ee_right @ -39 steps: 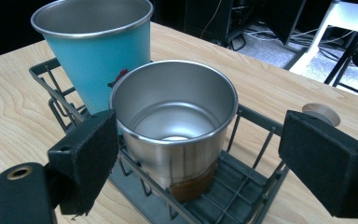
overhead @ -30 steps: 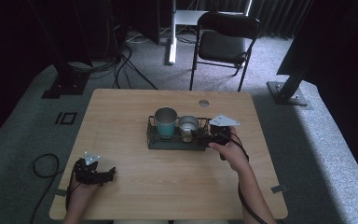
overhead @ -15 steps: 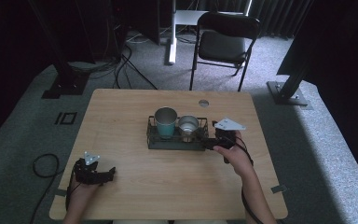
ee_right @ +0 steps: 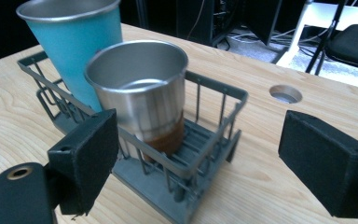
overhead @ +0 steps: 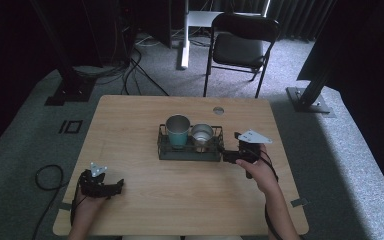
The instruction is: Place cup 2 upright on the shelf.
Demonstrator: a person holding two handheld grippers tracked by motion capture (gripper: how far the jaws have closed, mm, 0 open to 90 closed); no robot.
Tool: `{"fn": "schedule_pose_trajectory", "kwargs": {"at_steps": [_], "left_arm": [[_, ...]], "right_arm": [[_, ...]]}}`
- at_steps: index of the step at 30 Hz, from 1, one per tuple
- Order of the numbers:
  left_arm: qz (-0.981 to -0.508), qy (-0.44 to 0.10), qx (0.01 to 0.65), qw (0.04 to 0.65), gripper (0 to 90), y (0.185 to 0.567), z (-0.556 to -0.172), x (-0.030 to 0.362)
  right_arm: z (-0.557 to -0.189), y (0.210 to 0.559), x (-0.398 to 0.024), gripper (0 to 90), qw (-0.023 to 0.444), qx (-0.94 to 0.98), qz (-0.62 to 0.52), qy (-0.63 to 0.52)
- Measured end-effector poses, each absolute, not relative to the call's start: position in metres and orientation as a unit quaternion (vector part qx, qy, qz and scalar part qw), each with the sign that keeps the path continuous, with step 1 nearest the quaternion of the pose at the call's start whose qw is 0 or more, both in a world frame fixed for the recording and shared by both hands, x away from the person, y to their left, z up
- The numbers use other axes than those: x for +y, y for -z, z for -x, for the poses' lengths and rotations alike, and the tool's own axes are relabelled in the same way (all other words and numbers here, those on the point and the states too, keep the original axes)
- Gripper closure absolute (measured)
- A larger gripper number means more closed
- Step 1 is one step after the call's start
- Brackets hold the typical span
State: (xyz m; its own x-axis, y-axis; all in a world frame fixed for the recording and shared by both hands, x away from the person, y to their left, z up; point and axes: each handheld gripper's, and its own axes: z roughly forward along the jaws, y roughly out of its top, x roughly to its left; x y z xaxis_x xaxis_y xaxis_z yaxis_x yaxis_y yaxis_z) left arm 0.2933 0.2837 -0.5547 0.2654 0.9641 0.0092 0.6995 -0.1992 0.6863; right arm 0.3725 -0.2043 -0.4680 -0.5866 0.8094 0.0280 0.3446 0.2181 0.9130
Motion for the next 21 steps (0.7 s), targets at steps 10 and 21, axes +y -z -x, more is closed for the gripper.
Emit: {"fn": "schedule_pose_trajectory", "kwargs": {"at_steps": [10,21], "left_arm": [[-0.740,-0.227,0.562,0.291,1.2,0.555,-0.293,0.284],[-0.740,-0.227,0.562,0.291,1.2,0.555,-0.293,0.284]], "right_arm": [[-0.365,0.474,-0.222,12.1,0.244,0.742,-0.400,-0.479],[-0.360,0.487,-0.235,12.1,0.242,0.743,-0.415,-0.466]]}}
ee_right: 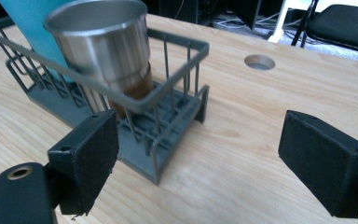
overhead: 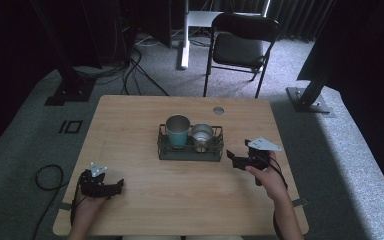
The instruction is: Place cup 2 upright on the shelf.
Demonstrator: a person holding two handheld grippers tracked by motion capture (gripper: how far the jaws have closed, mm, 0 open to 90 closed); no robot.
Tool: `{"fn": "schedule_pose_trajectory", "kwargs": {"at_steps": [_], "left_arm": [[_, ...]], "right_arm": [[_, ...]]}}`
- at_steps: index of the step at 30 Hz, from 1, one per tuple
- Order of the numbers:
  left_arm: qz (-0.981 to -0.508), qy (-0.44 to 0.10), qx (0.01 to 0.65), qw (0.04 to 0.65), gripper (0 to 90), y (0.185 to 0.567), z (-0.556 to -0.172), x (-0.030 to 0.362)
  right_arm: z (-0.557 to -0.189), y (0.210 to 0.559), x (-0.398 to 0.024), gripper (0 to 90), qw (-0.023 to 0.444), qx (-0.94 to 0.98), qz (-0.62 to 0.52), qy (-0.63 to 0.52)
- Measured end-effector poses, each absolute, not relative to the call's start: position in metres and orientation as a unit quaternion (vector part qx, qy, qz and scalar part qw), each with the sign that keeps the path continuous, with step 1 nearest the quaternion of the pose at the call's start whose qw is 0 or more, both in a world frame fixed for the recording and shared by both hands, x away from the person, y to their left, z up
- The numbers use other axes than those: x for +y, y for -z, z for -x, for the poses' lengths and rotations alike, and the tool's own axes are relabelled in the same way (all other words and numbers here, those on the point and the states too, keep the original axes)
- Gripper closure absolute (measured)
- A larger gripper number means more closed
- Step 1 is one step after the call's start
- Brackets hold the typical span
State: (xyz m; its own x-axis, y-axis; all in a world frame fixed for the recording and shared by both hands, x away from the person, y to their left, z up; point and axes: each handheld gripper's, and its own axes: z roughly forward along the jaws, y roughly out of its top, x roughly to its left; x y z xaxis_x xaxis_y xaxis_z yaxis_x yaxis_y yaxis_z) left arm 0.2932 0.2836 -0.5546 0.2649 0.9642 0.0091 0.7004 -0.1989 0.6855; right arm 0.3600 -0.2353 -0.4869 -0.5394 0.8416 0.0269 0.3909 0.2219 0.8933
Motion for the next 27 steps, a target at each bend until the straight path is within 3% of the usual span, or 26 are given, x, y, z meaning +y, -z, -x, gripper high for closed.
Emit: {"fn": "schedule_pose_trajectory", "kwargs": {"at_steps": [27], "left_arm": [[-0.740,-0.227,0.562,0.291,1.2,0.555,-0.293,0.284]], "right_arm": [[-0.325,0.521,-0.284,12.1,0.242,0.745,-0.456,-0.423]]}}
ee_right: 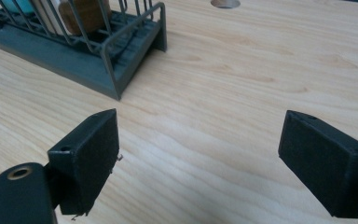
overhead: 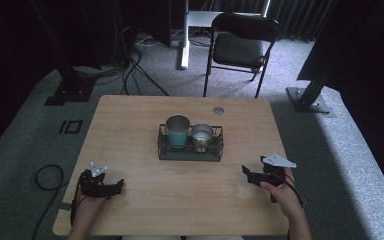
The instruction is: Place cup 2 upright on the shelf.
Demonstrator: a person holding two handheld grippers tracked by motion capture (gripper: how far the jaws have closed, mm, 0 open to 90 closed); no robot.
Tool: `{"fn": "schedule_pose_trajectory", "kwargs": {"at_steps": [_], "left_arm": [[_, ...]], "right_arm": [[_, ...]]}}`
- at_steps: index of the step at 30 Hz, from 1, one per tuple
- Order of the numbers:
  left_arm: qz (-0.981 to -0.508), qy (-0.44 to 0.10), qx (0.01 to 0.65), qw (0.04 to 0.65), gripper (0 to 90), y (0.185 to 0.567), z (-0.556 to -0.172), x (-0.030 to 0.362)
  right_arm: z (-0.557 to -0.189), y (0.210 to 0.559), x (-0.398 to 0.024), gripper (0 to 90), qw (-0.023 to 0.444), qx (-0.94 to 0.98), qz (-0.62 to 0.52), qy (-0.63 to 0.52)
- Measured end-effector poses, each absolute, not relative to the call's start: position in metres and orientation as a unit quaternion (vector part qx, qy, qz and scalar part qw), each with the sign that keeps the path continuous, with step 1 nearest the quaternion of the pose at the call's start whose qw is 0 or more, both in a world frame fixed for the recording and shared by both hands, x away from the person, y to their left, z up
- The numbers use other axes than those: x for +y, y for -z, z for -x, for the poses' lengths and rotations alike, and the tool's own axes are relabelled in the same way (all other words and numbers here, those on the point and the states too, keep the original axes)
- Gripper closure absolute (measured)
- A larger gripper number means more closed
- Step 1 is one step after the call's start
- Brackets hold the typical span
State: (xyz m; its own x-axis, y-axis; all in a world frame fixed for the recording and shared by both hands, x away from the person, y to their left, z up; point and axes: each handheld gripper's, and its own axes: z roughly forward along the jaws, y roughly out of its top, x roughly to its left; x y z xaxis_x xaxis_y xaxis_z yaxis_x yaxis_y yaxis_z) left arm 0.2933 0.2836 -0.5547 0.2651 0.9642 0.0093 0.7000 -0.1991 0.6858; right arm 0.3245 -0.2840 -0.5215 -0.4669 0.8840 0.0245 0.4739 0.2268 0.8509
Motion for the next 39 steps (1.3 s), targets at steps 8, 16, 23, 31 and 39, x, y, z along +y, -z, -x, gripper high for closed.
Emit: {"fn": "schedule_pose_trajectory", "kwargs": {"at_steps": [8,16,23,31,39], "left_arm": [[-0.740,-0.227,0.562,0.291,1.2,0.555,-0.293,0.284],[-0.740,-0.227,0.562,0.291,1.2,0.555,-0.293,0.284],[-0.740,-0.227,0.562,0.291,1.2,0.555,-0.293,0.284],[-0.740,-0.227,0.562,0.291,1.2,0.555,-0.293,0.284],[-0.740,-0.227,0.562,0.291,1.2,0.555,-0.293,0.284]], "right_arm": [[-0.314,0.529,-0.298,12.1,0.244,0.743,-0.470,-0.409],[-0.303,0.537,-0.309,12.1,0.239,0.753,-0.479,-0.384],[-0.296,0.540,-0.312,12.1,0.238,0.763,-0.481,-0.362],[-0.288,0.544,-0.314,12.0,0.255,0.748,-0.509,-0.341],[-0.282,0.550,-0.319,12.0,0.263,0.736,-0.540,-0.313]]}}
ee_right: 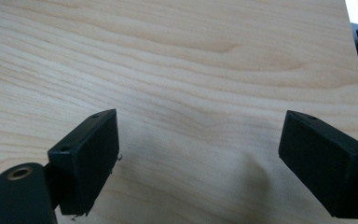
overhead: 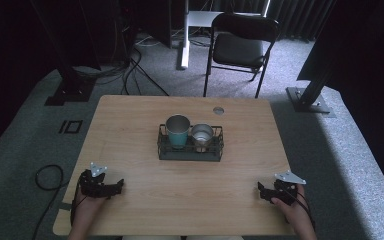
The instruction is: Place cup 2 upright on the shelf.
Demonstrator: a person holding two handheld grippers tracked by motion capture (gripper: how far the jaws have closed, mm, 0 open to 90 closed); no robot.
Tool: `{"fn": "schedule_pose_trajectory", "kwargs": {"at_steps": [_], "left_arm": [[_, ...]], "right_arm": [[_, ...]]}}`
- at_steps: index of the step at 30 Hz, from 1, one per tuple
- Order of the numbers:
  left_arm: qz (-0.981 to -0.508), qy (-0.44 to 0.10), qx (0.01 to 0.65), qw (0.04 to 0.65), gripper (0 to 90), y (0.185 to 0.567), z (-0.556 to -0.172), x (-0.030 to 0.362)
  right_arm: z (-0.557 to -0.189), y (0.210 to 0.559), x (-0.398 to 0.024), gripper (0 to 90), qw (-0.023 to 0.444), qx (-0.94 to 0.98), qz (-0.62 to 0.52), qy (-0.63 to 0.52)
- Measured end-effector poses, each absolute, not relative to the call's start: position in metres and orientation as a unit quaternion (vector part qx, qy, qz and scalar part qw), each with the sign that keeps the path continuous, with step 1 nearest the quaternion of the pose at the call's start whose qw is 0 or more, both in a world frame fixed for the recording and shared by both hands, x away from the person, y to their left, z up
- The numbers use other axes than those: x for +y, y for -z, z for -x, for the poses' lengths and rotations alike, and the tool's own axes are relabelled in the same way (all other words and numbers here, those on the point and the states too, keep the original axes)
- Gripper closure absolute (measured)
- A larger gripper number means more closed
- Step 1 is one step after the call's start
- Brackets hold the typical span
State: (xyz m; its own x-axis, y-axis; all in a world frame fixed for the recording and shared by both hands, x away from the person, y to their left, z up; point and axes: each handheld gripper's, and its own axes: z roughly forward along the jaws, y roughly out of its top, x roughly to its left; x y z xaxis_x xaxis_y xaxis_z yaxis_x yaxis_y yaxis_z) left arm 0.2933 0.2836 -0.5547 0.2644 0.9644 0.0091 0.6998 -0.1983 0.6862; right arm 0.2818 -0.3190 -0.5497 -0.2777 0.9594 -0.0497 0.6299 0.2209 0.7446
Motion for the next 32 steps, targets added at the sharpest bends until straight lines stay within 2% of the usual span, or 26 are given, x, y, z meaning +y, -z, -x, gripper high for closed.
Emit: {"fn": "schedule_pose_trajectory", "kwargs": {"at_steps": [11,32], "left_arm": [[-0.740,-0.227,0.562,0.291,1.1,0.5546,-0.2932,0.2836],[-0.738,-0.228,0.565,0.291,1.2,0.5547,-0.2926,0.2832]], "right_arm": [[-0.2777,0.5567,-0.3201,11.6,0.238,0.726,-0.563,-0.314],[-0.2768,0.5570,-0.3182,11.3,0.245,0.714,-0.579,-0.309]]}}
